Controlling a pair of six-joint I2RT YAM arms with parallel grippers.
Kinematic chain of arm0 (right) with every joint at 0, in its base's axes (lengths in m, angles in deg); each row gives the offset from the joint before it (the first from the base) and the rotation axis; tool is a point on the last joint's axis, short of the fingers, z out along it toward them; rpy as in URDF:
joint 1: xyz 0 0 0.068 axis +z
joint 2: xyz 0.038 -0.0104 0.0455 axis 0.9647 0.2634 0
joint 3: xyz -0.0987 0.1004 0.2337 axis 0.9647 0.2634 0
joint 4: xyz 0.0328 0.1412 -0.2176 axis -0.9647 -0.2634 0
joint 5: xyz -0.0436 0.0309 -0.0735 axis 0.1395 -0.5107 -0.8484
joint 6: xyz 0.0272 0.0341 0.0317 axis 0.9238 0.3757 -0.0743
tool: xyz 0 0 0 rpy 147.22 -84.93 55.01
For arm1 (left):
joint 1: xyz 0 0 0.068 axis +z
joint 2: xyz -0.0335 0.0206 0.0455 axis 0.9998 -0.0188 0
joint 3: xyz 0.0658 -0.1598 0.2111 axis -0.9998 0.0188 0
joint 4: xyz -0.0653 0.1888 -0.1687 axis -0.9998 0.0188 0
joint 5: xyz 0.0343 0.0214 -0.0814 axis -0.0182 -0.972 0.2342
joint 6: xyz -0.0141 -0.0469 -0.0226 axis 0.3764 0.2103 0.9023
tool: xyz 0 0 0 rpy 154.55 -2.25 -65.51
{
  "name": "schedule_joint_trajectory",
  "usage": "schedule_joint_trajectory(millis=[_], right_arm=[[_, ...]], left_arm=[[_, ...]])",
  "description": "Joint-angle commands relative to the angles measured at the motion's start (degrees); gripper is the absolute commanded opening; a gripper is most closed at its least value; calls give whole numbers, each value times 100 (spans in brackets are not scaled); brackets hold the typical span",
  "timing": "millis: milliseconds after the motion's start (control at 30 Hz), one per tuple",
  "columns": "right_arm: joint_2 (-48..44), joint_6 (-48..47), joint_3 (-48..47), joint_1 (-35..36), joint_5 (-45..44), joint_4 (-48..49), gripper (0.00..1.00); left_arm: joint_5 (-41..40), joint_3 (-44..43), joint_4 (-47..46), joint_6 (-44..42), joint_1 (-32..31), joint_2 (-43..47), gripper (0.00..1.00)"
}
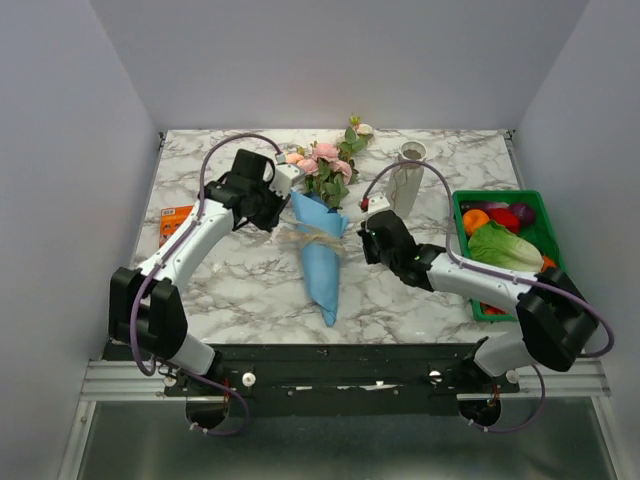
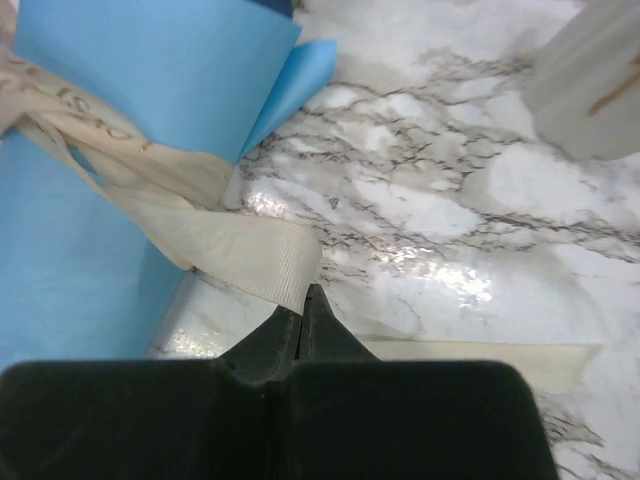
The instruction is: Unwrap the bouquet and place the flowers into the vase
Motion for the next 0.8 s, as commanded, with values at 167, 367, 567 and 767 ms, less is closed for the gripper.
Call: schedule_joint_trajectory(millis=[167, 367, 567, 767], right_arm=[[-1298, 923, -144, -279, -1787, -1259, 1], [-2089, 1548, -92, -1324, -1893, -1945, 1], [-2248, 1839, -241, -1625, -2491, -2516, 1], [-2134, 2077, -417, -1714, -2632, -3009, 88]], left_arm=[[6, -435, 729, -453, 1596, 1007, 0], [94, -365, 993, -832, 2854, 1341, 0], [-133, -180, 967, -973, 3725, 1394, 0], [-56, 66, 957, -973, 3875, 1517, 69]])
